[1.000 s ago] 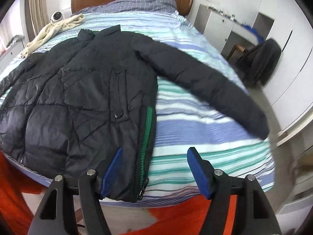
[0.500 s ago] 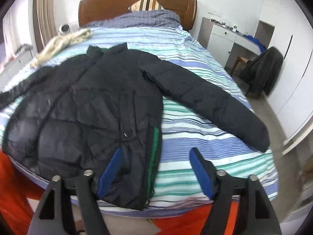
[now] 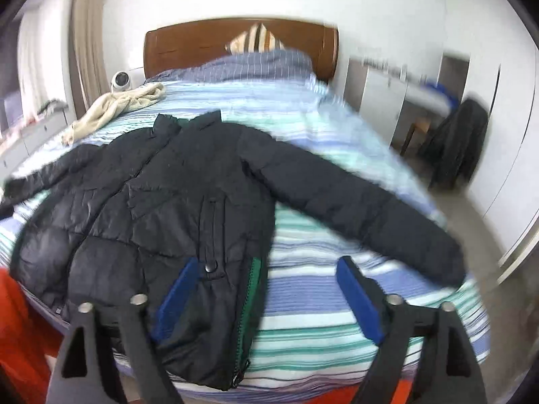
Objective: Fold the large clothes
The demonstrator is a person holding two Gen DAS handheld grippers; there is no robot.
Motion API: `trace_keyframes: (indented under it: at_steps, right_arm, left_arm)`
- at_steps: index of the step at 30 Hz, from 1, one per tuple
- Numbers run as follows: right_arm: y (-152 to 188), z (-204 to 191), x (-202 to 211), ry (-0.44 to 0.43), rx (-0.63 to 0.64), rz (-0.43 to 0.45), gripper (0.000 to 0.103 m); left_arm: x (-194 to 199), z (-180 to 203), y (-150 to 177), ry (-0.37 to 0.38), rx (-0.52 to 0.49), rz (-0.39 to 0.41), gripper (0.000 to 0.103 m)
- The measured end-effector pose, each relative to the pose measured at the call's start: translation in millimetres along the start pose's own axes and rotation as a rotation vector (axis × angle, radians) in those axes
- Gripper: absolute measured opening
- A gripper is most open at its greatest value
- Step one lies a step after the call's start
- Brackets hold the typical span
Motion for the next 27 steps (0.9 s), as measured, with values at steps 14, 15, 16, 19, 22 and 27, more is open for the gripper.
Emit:
trace_keyframes:
  at_steps: [14, 15, 16, 19, 22, 27]
  right_arm:
    - [52.0, 203.2, -14.7, 0.254, -0.666, 0.016, 0.079]
    - [53.5, 215.9, -17.6, 0.251, -0.73, 0.021, 0.077]
    - [57.5, 230.9, -23.6, 0.25, -0.813, 0.021, 0.077]
    - [67.6, 264.2, -47.0, 0.252, -1.006, 0.02, 0.071]
    - [72.9, 288.2, -63.9, 0.268, -1.139, 0.081, 0.068]
    - [81.9, 300.3, -83.3, 0.341, -1.225, 0.1, 0.025]
  left_arm:
    - [-1.5, -14.7, 14.2, -0.119, -0.055, -0.017, 0.101]
    - [-1.0, -15.4, 13.8, -0.12, -0.045, -0.017, 0.101]
    - [-1.2, -16.4, 13.3, -0.121, -0.029, -0.018, 0.101]
    - [-1.6, -16.4, 13.9, -0.112, 0.0, -0.028, 0.101]
    - [0.5, -14.6, 14.0, -0.114, -0.002, -0.029, 0.101]
    - [3.4, -16.3, 18.8, -0.136, -0.031, -0.04, 0.101]
Point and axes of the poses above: each gripper's, at about its wrist camera, not at the fingertips, and x roughly against the way its jaws point, z to its right, y to its underside, the point moved 3 cm from there along -x, roughly the way its jaws point, and after that the axes turned 15 degrees about z, right-handed, at the moved point
